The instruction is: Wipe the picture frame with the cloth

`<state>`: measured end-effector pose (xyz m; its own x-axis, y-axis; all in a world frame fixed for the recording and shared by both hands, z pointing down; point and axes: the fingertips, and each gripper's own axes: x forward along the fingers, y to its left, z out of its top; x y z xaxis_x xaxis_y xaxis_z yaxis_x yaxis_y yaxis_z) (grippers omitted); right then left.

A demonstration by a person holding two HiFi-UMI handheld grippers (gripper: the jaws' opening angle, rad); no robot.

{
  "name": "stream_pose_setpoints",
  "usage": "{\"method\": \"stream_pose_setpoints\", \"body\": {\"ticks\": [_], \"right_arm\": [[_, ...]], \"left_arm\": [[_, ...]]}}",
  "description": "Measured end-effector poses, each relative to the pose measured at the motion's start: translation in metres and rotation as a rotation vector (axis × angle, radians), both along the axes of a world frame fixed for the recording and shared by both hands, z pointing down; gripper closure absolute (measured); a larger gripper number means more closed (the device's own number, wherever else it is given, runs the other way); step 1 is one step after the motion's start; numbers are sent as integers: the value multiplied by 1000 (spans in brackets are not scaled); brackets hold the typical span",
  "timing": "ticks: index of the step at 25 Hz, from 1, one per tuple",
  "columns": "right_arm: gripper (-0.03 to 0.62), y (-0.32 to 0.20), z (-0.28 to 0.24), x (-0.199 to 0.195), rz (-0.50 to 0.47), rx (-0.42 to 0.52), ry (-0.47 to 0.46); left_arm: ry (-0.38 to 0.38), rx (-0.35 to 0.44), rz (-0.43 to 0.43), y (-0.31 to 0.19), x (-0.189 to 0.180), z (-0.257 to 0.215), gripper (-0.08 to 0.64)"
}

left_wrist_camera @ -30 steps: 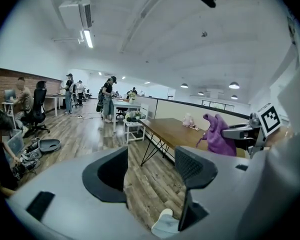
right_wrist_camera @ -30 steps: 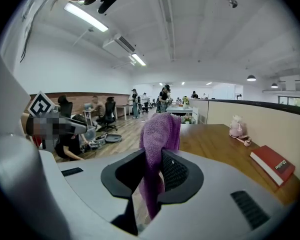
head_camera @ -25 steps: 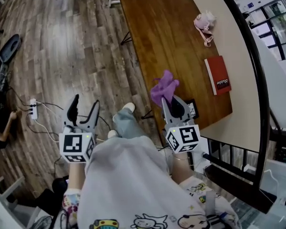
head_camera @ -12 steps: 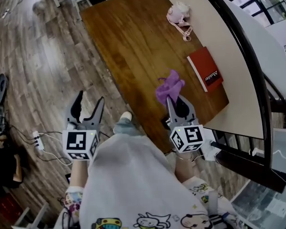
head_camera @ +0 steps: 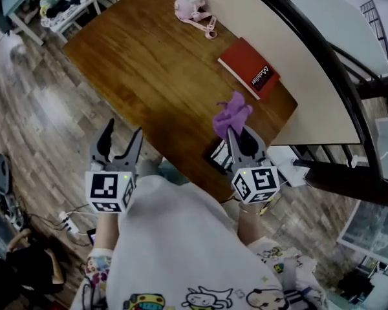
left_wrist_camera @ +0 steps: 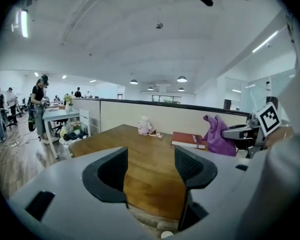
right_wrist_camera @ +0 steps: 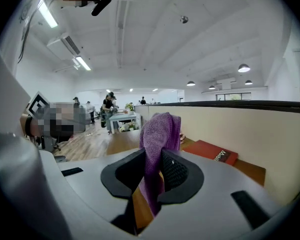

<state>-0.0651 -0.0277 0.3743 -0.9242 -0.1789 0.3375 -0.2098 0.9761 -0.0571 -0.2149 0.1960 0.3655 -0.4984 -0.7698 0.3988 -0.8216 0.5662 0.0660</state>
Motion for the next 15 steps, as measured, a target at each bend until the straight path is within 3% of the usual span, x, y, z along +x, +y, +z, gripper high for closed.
{"method": "stream_pose_setpoints", "body": {"ticks": [7, 15], "right_arm": [[525, -31, -1, 52, 199, -2, 12], [525, -53, 0, 105, 490, -4, 42]], "left_arm": [[10, -7, 230, -72, 15, 2, 291], [51, -17, 558, -161, 35, 12, 291]]}}
